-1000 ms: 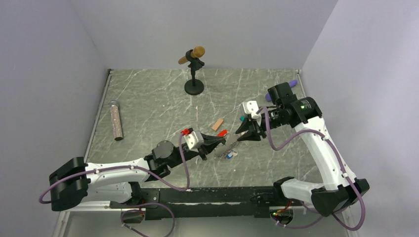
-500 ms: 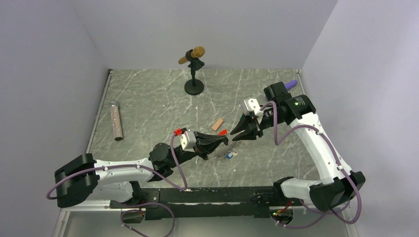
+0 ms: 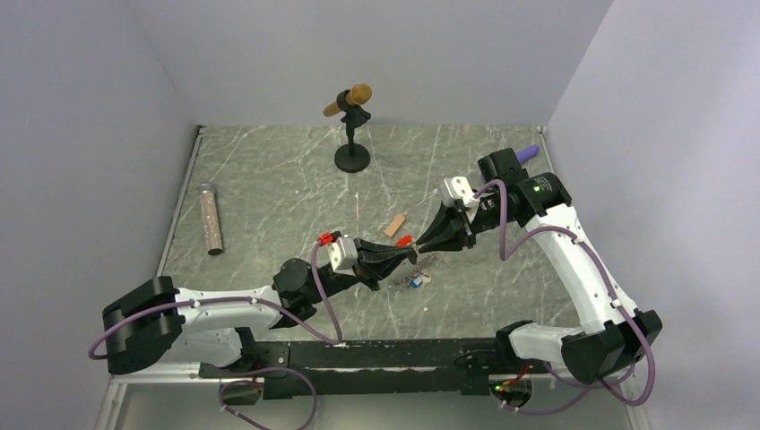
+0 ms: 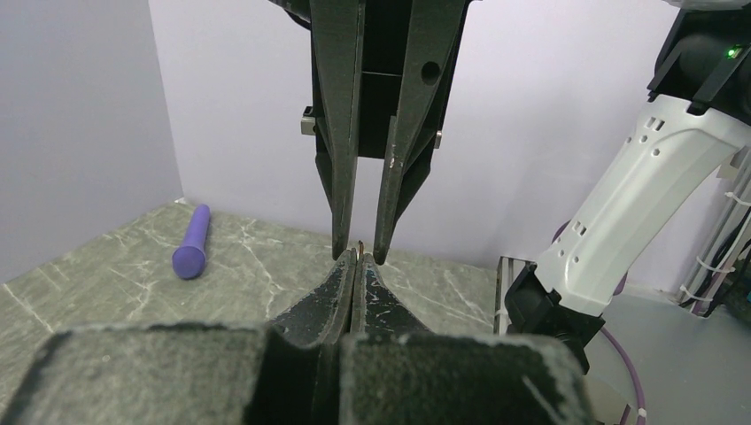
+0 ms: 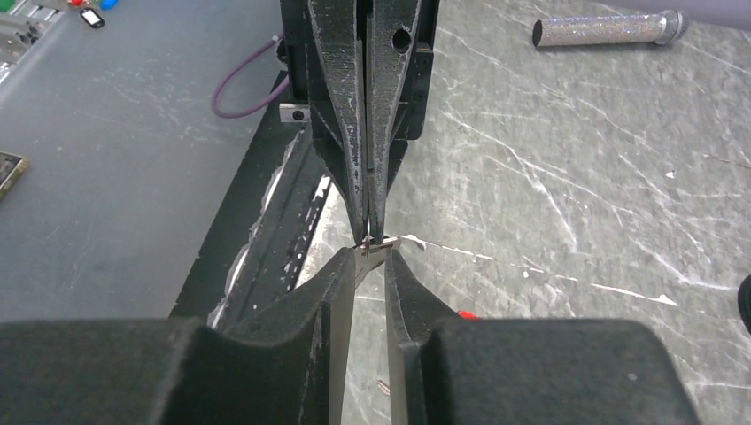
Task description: Put the keys on the keyring
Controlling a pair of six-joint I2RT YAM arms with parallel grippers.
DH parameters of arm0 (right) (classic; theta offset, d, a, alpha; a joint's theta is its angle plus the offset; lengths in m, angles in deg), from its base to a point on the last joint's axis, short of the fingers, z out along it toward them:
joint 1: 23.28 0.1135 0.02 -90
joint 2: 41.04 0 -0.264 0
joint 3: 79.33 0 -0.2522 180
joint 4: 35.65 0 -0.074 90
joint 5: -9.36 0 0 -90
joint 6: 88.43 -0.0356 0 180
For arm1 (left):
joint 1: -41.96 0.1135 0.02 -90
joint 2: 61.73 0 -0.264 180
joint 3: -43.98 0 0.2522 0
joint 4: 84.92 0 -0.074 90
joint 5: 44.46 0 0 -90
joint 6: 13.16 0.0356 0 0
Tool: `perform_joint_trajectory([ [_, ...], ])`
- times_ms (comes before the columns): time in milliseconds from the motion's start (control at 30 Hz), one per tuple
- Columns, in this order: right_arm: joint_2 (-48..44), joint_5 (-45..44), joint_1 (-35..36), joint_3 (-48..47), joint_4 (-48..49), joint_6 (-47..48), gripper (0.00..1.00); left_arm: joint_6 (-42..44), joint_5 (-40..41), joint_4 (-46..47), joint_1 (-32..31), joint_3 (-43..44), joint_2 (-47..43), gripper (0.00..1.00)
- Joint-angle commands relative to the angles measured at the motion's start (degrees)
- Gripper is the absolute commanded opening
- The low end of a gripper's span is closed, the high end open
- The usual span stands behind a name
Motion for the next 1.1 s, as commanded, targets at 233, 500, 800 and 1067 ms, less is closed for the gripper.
perform_joint_trajectory([
  [233,0.13,3.80,-0.08,0.82,0.93,0.89,0.16,-1.33,-0.57,3.75,0.15,2.52,0.66,0.00],
  [500,0.50,4.89,-0.01,0.23,-1.24,2.92,0.03,-1.50,-0.35,3.22,0.15,2.88,1.23,0.00],
  [800,0.38,-3.22,-0.02,-1.41,-1.54,-0.21,0.00,2.77,2.39,-3.95,0.15,0.06,-5.05,0.55],
  [1067,-1.19,-14.98,1.94,-1.02,0.98,-4.97,0.00,15.12,0.64,-37.28,0.49,4.51,-16.70,0.63],
])
